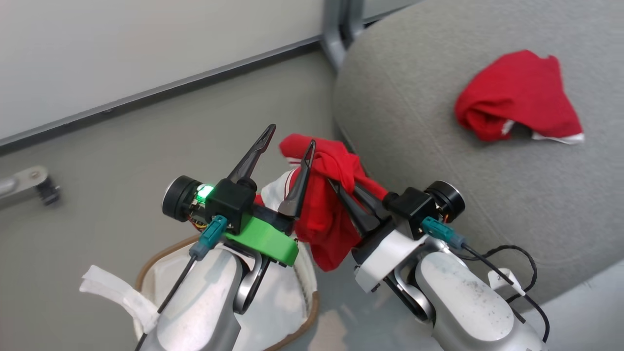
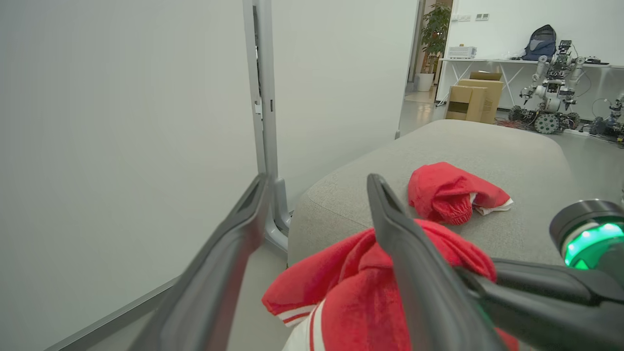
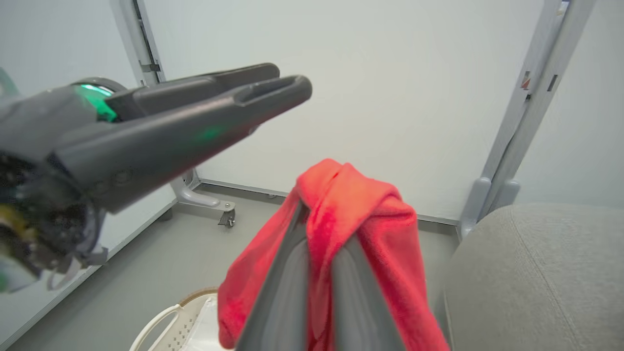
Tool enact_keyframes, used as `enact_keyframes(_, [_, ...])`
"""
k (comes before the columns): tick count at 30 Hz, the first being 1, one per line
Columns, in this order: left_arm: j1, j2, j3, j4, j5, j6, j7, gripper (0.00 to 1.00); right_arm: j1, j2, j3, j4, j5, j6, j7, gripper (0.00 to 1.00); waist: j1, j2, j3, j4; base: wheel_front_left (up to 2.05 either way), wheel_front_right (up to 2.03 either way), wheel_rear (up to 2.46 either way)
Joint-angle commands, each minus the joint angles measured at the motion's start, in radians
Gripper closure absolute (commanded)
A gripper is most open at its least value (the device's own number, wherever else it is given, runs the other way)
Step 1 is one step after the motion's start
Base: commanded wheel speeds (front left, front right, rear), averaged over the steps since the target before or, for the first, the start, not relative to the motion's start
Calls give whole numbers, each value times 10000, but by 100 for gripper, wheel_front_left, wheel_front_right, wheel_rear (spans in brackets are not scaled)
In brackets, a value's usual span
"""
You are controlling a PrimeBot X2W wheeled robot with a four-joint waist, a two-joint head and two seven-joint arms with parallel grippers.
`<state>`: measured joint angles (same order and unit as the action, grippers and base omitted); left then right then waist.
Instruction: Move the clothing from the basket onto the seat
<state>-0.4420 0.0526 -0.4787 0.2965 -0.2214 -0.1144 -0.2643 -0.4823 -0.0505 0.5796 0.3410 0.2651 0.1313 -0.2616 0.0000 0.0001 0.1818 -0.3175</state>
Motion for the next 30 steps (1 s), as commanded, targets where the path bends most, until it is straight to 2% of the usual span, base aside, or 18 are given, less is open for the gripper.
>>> enact_keyframes(1, [11,91,81,25,122,-46,0,0,102,-17,-24,-99,82,-11,-51,100,0,-1,238,-1380,0,0,0])
enact_keyframes(4, [24,126,93,102,185,-83,0,0,256,-17,-195,-292,191,-11,-51,100,0,-1,312,-2090,0,0,0])
enact_keyframes(17, [-631,33,-687,643,-164,-162,0,0,820,-20,-1515,-867,-194,-11,-51,100,0,-1,670,-2302,0,0,0])
enact_keyframes(27, [-797,288,-880,862,-157,-167,0,0,-810,-48,-2771,-1115,-941,-11,-51,100,0,-1,1236,-2380,0,0,0])
enact_keyframes(30, [-809,488,-886,917,-96,-168,0,0,-1573,-376,-3079,-1090,-1093,-11,-51,100,0,-1,1461,-2399,0,0,0])
